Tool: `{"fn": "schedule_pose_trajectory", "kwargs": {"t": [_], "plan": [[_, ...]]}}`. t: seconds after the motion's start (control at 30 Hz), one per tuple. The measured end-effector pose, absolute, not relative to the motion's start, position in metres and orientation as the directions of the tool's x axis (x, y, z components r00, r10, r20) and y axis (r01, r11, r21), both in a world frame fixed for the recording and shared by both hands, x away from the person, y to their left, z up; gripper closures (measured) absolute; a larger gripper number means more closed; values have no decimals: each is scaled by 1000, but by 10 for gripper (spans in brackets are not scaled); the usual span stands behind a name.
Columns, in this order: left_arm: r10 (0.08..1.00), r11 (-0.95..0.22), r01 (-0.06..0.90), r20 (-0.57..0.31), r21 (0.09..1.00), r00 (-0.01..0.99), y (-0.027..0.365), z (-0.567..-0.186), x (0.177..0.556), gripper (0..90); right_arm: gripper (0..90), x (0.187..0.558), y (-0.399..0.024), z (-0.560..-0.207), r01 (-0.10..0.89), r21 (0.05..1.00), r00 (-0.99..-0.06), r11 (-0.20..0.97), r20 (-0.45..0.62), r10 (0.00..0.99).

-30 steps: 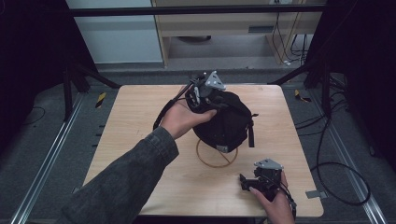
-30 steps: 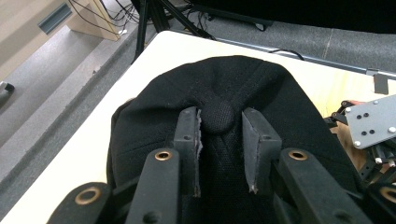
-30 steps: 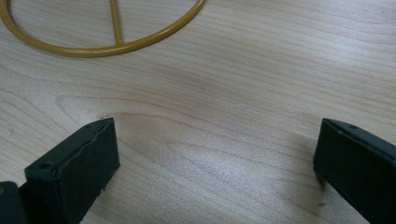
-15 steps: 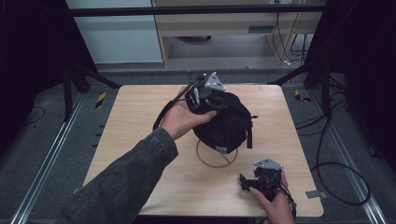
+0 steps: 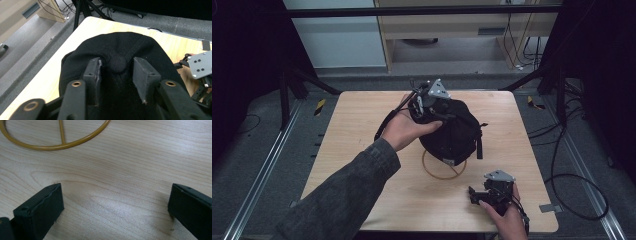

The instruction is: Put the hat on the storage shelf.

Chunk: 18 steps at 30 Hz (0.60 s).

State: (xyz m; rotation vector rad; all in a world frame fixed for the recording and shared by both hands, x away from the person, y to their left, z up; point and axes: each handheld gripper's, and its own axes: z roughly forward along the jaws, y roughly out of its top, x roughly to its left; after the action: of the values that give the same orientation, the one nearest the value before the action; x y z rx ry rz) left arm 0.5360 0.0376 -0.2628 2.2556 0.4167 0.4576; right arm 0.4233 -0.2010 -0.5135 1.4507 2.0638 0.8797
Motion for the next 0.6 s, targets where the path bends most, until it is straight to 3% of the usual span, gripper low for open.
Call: {"fn": "schedule_pose_trajectory", "kwargs": {"t": [0.33,0.6], "plan": [[442,-595,139,178,792,879,39,-264,530,269,4,423,-201,-514,644,727,-334,238,-12,943],[412,-581,124,159,804,897,43,-267,517,139,4,423,-201,-513,647,725,-333,236,-10,943]]}}
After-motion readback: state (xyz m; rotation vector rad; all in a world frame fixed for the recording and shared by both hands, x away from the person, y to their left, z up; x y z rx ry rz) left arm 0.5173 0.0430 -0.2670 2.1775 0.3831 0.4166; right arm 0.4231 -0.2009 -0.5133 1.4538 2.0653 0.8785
